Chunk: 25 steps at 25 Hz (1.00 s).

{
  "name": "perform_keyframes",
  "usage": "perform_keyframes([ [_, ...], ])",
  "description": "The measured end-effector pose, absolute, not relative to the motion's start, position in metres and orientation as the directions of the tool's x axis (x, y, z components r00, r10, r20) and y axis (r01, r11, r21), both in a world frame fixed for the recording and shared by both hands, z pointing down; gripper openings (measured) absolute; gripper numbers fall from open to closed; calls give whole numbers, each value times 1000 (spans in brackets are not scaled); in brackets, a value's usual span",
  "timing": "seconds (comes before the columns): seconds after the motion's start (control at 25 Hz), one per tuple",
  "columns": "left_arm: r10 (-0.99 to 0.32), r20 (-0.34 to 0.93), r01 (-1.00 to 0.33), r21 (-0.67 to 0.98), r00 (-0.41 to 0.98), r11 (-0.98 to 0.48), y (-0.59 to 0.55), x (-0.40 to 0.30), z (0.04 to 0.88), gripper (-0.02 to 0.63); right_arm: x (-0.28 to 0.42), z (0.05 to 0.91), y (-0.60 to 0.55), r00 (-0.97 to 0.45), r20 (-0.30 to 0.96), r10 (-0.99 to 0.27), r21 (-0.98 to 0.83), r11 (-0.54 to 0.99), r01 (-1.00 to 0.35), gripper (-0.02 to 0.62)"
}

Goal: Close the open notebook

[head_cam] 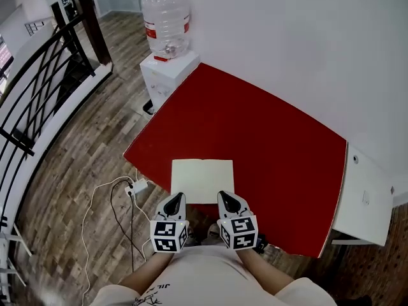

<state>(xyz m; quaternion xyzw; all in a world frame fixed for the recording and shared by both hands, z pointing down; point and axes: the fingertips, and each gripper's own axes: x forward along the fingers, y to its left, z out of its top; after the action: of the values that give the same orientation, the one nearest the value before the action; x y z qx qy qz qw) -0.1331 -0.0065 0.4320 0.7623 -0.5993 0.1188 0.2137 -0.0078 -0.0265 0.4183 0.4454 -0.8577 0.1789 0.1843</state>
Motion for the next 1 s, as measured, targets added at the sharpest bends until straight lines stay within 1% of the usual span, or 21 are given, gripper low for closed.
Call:
perform_keyframes([
  [0.4,-856,453,-966,183,249,-183,-12,-128,438,6,-3,425,-32,-538,488,-687,-152,540,-828,6],
  [1.0,-828,511,-970,184,231,-157,-15,-144,478,6,-12,461,-42,-534,538,-652,-166,539,-826,6],
])
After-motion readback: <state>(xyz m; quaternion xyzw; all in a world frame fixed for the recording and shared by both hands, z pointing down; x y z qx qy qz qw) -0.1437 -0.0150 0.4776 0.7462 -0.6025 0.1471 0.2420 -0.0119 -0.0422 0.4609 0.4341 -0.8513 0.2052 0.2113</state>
